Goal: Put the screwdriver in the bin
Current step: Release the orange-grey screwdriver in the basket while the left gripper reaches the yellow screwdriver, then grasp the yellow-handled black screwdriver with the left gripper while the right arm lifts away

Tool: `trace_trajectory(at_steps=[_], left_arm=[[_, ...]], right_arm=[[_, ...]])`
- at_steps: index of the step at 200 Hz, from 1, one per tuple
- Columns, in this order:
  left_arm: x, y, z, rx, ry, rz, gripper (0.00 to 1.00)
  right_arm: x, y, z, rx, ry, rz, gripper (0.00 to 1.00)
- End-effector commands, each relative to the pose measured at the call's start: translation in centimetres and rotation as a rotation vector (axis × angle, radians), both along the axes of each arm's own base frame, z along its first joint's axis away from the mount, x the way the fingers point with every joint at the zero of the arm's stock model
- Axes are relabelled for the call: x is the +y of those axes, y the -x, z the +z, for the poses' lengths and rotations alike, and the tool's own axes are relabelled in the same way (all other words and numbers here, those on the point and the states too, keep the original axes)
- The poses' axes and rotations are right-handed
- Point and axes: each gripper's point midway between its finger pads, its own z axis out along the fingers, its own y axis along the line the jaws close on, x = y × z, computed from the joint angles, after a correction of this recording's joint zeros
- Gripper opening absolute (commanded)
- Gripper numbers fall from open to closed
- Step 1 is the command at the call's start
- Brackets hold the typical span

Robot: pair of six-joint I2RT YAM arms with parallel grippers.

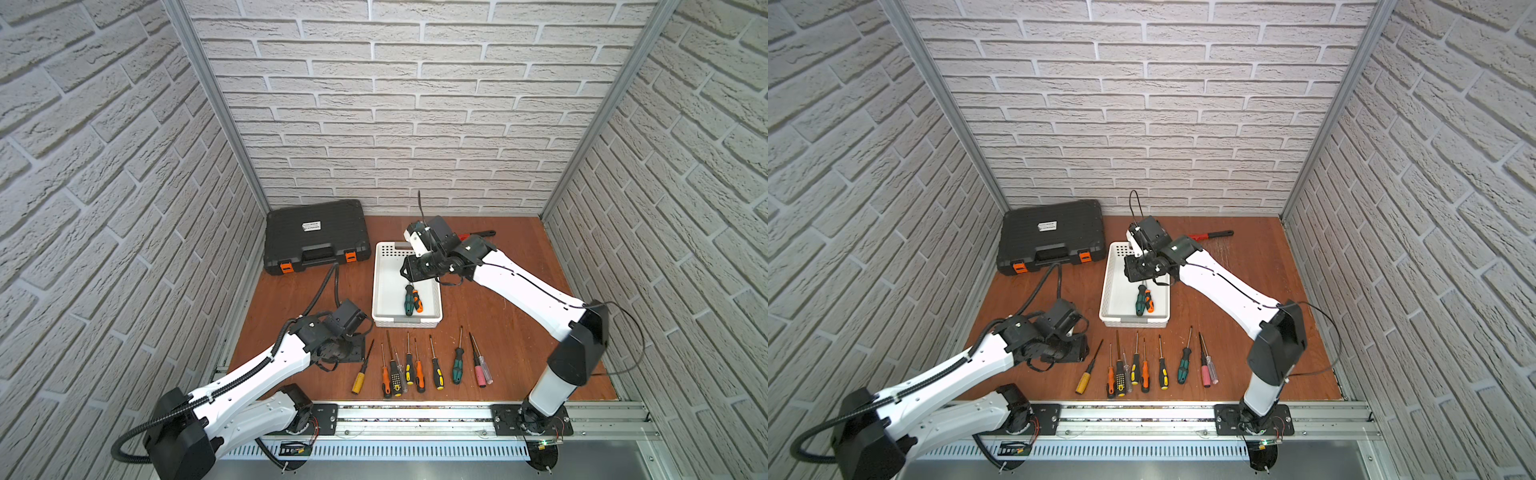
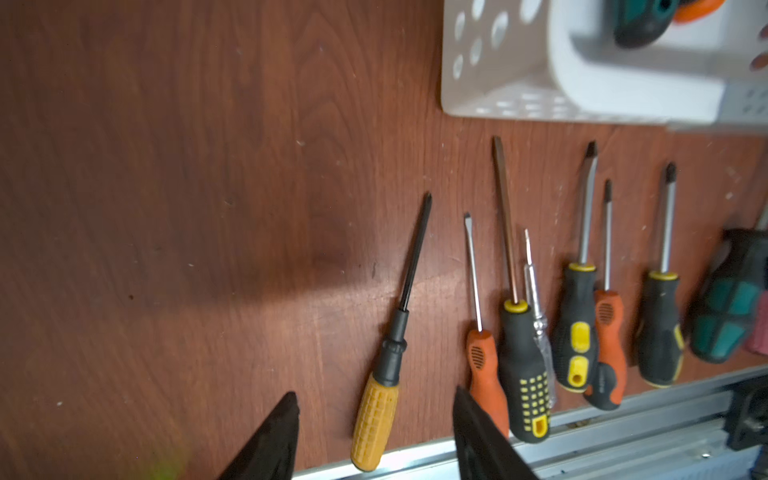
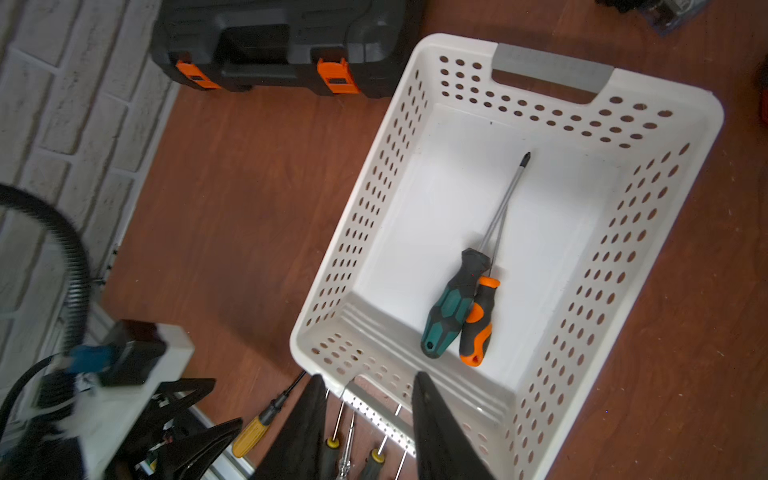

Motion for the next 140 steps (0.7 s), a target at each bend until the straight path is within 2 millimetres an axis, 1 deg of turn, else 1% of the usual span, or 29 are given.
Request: trace_trajectory(at_steps=[1,21,34,62,93,113,131,140], left_arm=[[-0.1,1.3,-2.0,0.015,-0.065,-0.019,0.59],[-0.8,2.1,-3.3,0.02,-0.056,-0.028,0.59],[-1.2,2.1,-3.7,0.015,-0.048,-0.04,0.59],[-0.9,2.8,-5.1,0.053,-0.088,-0.058,0.59],[-1.6,3.0,-5.9,0.057,-0.068,-0.084,0.6],[-1.6,3.2,-6.4,0.061,-0.059,-0.07,0.58],[-1.4,3.4,-6.8,0.069,-0.058,-0.058,0.52],[-1.4,3.5,-7.0,0.072,-0.061,-0.055,0.46]], right_arm=[[0.1,0.7,-1.3,0.007,-0.032,0.028,0.36],[-0.3,1.3,-1.5,0.01,-0.034,0.037,0.36],[-0.3,1.4,-1.6,0.006,-0.035,0.045,0.36],[-0.2,1.4,-1.8,0.003,-0.036,0.053,0.36],[-0.1,1.2,-2.2,0.01,-0.052,0.041,0.37],[0.6,1.2,-2.3,0.025,-0.087,0.047,0.38],[1.0,1.1,-2.2,0.029,-0.109,0.052,0.38],[1.1,1.0,-2.2,0.029,-0.114,0.052,0.38]])
